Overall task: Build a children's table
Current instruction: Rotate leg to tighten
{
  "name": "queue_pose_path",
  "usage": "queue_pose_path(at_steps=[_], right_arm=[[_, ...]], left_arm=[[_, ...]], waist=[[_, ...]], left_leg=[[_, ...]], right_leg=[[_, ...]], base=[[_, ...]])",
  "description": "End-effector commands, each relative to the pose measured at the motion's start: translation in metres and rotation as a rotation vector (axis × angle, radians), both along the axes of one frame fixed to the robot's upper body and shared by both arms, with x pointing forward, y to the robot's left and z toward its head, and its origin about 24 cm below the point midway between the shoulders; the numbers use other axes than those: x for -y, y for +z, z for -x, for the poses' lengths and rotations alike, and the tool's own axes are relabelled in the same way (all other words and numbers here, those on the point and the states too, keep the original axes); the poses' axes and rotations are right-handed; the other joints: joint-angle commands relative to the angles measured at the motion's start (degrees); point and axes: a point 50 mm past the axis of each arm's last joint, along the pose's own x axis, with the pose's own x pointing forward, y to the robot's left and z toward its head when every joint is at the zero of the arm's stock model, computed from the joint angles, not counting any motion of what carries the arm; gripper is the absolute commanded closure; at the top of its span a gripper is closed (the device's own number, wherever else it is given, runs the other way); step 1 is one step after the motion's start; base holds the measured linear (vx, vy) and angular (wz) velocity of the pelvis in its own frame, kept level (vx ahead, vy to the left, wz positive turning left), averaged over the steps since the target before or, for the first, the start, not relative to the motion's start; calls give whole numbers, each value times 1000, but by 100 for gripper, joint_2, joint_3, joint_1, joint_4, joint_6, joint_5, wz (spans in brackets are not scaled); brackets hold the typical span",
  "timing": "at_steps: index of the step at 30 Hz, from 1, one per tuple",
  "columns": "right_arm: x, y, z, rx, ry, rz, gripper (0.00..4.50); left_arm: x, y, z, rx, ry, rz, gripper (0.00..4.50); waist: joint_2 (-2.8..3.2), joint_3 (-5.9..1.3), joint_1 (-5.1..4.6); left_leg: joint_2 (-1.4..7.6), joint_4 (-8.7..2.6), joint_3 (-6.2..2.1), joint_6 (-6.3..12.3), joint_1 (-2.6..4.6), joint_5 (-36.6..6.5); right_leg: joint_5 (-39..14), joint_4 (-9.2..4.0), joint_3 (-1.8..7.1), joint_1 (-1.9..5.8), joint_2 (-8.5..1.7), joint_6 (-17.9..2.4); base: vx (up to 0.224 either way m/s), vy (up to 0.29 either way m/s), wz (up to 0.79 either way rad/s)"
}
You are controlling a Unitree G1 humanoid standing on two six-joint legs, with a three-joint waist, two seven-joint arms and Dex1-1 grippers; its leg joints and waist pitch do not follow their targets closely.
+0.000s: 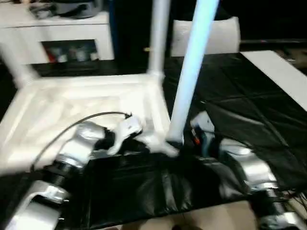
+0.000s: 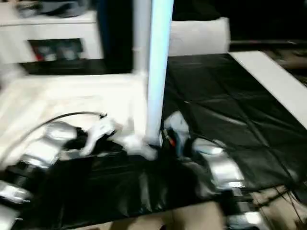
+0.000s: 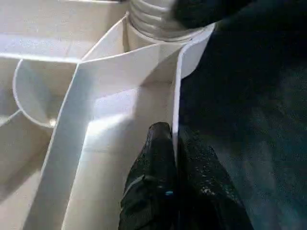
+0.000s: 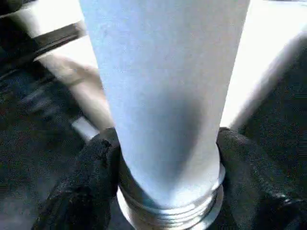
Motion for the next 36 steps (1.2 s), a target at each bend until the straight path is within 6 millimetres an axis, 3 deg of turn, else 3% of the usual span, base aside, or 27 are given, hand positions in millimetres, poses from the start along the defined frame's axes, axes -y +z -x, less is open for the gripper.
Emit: queue_pose_path(at_steps=[1, 5, 7, 8, 9, 13, 17, 20, 23, 26, 28, 31, 36], right_arm=[[-44, -1, 3, -39, 40, -49, 182], [-61, -2, -4, -76, -116, -40, 182], [-73, 1, -6, -64, -157, -40, 182], [-73, 3, -6, -54, -163, -55, 126], [-72, 6, -7, -46, -175, -75, 112], [-64, 10, -6, 1, -177, -98, 75], [-46, 9, -3, 59, -154, -59, 48], [-23, 11, 2, 106, -99, -50, 23], [0, 15, 8, 154, -14, -31, 6], [18, 18, 15, 155, 129, 8, 6], [28, 19, 20, 127, 271, 68, 6], [32, 20, 22, 110, 347, 92, 6], [33, 21, 26, 65, 540, 139, 6]], left_arm=[[26, 8, -5, 56, 94, 78, 450], [40, 8, -10, 79, 243, 95, 450], [50, 11, -10, 100, 317, 93, 450], [51, 10, -10, 108, 308, 86, 450], [51, 10, -9, 114, 293, 77, 450], [48, 6, -4, 121, 235, 42, 450], [39, 4, -2, 122, 179, 12, 450], [28, 4, 1, 131, 77, 11, 450], [20, 5, 8, 126, -77, 22, 450], [11, 5, 14, 97, -201, 20, 450], [5, 7, 17, 68, -300, 6, 450], [0, 7, 19, 52, -363, -22, 450], [-10, 9, 19, 32, -476, -86, 450]], waist=[[-25, -328, -8], [-35, -340, -59], [-8, -357, -88], [-10, -359, -82], [-4, -373, -73], [1, -373, -64], [3, -367, -70], [-11, -355, -62], [-20, -353, -66], [-16, -352, -35], [1, -346, 42], [-7, -352, 122], [-36, -355, 181]], left_leg=[[34, -440, -1, 69, -47, -1293], [19, -435, -5, 89, -61, -1212], [23, -436, -4, 153, -73, -1155], [26, -440, -2, 176, -74, -1131], [28, -435, 0, 233, -87, -1043], [35, -442, 15, 319, -99, -903], [41, -448, 14, 342, -107, -1005], [35, -443, 17, 397, -84, -1123], [44, -447, 14, 444, -114, -1111], [74, -443, 22, 479, -76, -1132], [87, -450, 23, 487, -55, -1174], [98, -450, 35, 459, -44, -1067], [101, -445, 38, 442, -46, -1049]], right_leg=[[-2929, -533, 199, 294, -235, -613], [-2909, -531, 191, 301, -228, -591], [-2640, -512, 202, 304, -223, -652], [-2565, -508, 204, 309, -222, -655], [-2351, -486, 216, 321, -226, -690], [-1921, -442, 231, 339, -221, -860], [-1962, -450, 237, 355, -221, -824], [-2195, -497, 232, 342, -230, -774], [-2188, -483, 244, 350, -236, -740], [-2038, -455, 250, 324, -230, -905], [-2061, -457, 248, 328, -236, -968], [-1796, -416, 267, 326, -244, -1090], [-1852, -398, 268, 344, -260, -1077]], base=[[0, 0, 0], [0, 0, 0], [0, 0, 0], [0, 0, 0], [0, 0, 0], [0, 0, 0], [0, 0, 0], [0, 0, 0], [0, 0, 0], [0, 0, 0], [0, 0, 0], [0, 0, 0], [0, 0, 0]])
